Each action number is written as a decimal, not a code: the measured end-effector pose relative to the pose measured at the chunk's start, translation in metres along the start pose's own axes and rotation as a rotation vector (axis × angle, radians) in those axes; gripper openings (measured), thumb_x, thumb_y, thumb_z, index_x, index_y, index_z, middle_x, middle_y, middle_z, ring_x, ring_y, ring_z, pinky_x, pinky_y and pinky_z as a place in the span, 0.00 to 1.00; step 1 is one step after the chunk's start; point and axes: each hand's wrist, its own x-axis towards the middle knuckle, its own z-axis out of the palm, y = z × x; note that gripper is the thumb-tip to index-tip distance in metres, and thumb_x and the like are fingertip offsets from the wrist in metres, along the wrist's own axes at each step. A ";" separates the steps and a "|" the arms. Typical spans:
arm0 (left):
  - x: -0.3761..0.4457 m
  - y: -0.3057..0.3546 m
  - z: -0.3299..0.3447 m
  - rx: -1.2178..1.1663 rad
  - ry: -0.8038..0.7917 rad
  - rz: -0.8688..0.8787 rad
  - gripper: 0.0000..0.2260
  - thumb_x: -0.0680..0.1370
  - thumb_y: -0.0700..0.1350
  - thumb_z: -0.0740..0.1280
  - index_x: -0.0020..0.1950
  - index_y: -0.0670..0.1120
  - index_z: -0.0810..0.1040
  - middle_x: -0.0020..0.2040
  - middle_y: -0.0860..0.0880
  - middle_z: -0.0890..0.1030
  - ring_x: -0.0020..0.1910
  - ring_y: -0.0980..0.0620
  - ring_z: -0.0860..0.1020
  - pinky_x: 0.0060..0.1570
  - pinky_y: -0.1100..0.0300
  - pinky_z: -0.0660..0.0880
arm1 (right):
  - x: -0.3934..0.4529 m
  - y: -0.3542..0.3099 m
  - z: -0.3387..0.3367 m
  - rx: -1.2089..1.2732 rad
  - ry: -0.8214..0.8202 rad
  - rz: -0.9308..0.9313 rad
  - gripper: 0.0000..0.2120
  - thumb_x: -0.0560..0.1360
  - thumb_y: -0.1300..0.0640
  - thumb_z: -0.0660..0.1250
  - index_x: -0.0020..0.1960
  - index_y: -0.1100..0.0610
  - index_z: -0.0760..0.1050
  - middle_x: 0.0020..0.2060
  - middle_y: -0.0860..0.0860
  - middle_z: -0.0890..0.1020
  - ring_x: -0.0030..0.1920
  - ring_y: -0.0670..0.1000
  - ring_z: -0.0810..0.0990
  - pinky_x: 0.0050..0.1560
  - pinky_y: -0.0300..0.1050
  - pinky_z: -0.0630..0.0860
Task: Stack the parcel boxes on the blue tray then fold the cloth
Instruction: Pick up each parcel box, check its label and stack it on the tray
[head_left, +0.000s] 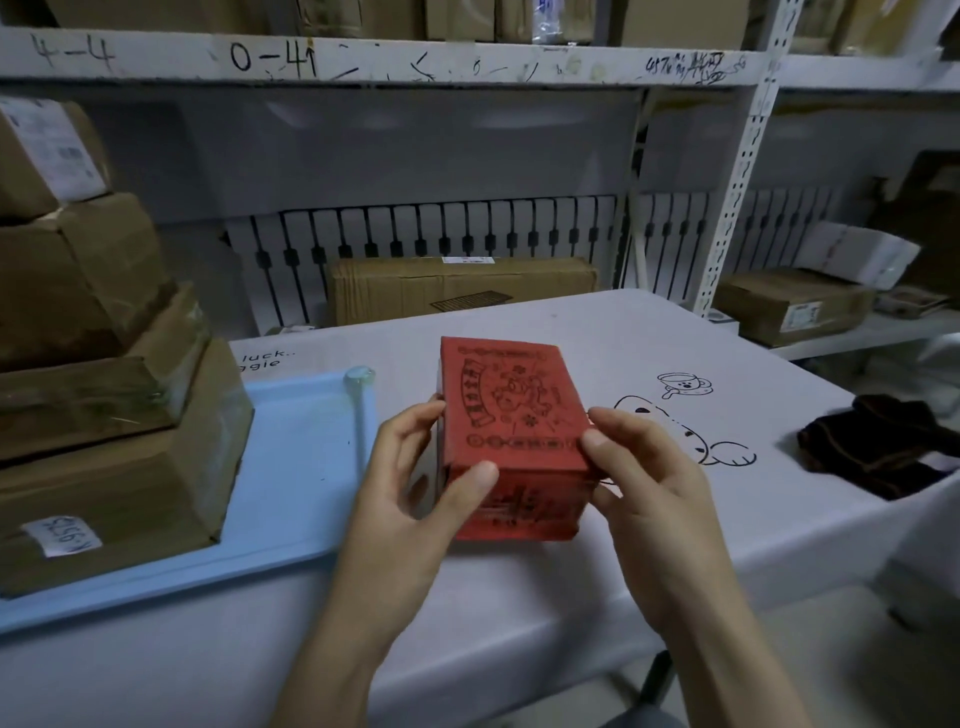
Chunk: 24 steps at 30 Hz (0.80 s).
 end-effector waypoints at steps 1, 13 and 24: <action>-0.001 -0.002 0.002 -0.005 0.024 0.002 0.26 0.67 0.57 0.74 0.63 0.56 0.73 0.64 0.56 0.78 0.66 0.55 0.75 0.66 0.47 0.72 | -0.001 0.001 0.000 -0.005 0.001 -0.006 0.09 0.76 0.65 0.68 0.55 0.57 0.79 0.49 0.51 0.84 0.46 0.48 0.82 0.46 0.43 0.77; -0.005 -0.012 0.008 0.090 0.209 0.020 0.33 0.72 0.30 0.71 0.69 0.57 0.69 0.65 0.59 0.78 0.66 0.58 0.75 0.70 0.50 0.69 | -0.006 -0.002 -0.003 -0.034 -0.074 -0.101 0.31 0.71 0.81 0.64 0.65 0.53 0.74 0.61 0.51 0.81 0.60 0.45 0.81 0.62 0.42 0.77; -0.008 -0.002 0.014 0.060 0.199 -0.016 0.31 0.72 0.39 0.75 0.71 0.56 0.70 0.63 0.58 0.78 0.59 0.59 0.79 0.61 0.56 0.76 | -0.004 -0.004 -0.001 -0.093 -0.057 -0.129 0.20 0.75 0.70 0.67 0.62 0.53 0.78 0.49 0.46 0.86 0.54 0.43 0.83 0.56 0.39 0.79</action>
